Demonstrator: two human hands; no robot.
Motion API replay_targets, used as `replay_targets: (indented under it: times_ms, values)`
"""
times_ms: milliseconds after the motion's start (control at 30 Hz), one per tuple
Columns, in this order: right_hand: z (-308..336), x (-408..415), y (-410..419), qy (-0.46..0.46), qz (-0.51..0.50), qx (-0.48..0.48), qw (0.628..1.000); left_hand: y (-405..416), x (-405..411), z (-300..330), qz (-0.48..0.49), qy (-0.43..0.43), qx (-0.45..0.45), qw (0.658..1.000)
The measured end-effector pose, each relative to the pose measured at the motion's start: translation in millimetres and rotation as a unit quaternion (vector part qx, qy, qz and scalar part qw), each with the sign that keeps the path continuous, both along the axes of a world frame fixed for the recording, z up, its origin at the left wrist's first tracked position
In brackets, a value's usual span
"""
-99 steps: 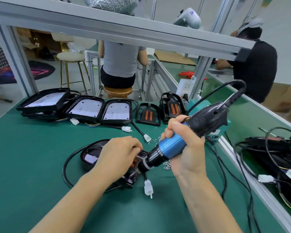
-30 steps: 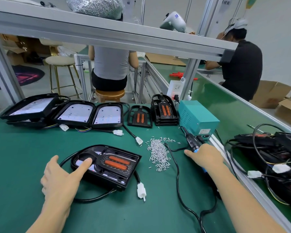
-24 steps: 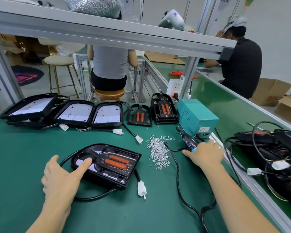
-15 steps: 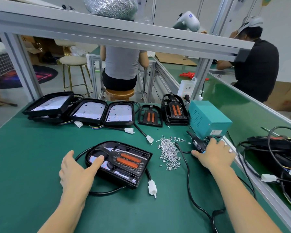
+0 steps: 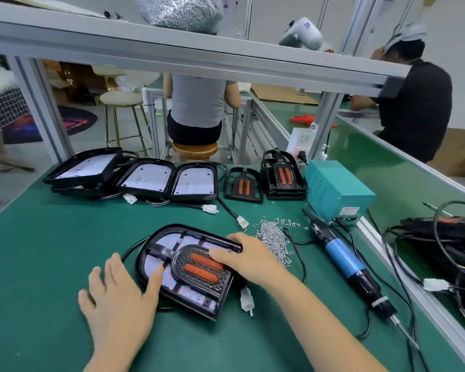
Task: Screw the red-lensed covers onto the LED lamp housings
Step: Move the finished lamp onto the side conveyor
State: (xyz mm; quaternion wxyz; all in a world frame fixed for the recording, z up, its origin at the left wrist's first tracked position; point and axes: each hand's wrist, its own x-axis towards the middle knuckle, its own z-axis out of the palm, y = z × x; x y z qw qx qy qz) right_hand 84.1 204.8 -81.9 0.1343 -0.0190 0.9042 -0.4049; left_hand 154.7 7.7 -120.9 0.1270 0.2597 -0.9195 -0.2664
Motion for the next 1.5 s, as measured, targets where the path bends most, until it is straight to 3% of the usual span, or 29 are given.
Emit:
replay_targets:
  times_ms: [233,400,500,600,700,833,967,1100,1300,1500]
  values:
    - [-4.9,1.6,0.2,-0.051,-0.043,-0.124,0.99,5.9,1.8,-0.8,-0.04,-0.01,-0.008,0.999]
    - [-6.2,0.0,-0.4,-0.069,-0.046,-0.171,0.982,15.8,-5.7,9.6,-0.034,0.052,0.153,0.986]
    - [-5.5,0.5,-1.8,-0.072,-0.055,-0.188,0.978,19.3,-8.3,10.8,-0.013,0.135,0.318,0.938]
    - [-4.2,2.3,-0.7,-0.074,-0.06,-0.206,0.974,21.2,-13.8,11.8,0.03,0.193,0.48,0.855]
    - [-5.6,4.1,0.8,-0.061,-0.07,-0.212,0.973,29.0,-15.4,17.9,0.056,0.231,0.562,0.792]
    - [-10.3,5.8,-0.5,-0.046,-0.076,-0.215,0.973,46.1,-12.6,20.9,0.079,0.256,0.594,0.758]
    - [-11.4,5.3,-0.7,-0.033,-0.064,-0.234,0.97,54.8,-14.7,26.8,0.08,0.255,0.575,0.773]
    - [-12.9,9.4,-1.7,-0.032,-0.073,-0.252,0.964,52.1,-20.9,25.9,0.065,0.245,0.625,0.738]
    - [-7.9,16.3,5.9,-0.097,-0.054,-0.304,0.946,36.2,-26.2,22.9,-0.023,0.238,0.665,0.708]
    - [-2.3,23.2,10.6,-0.161,-0.024,-0.365,0.917,37.7,-31.1,29.1,-0.116,0.227,0.653,0.714]
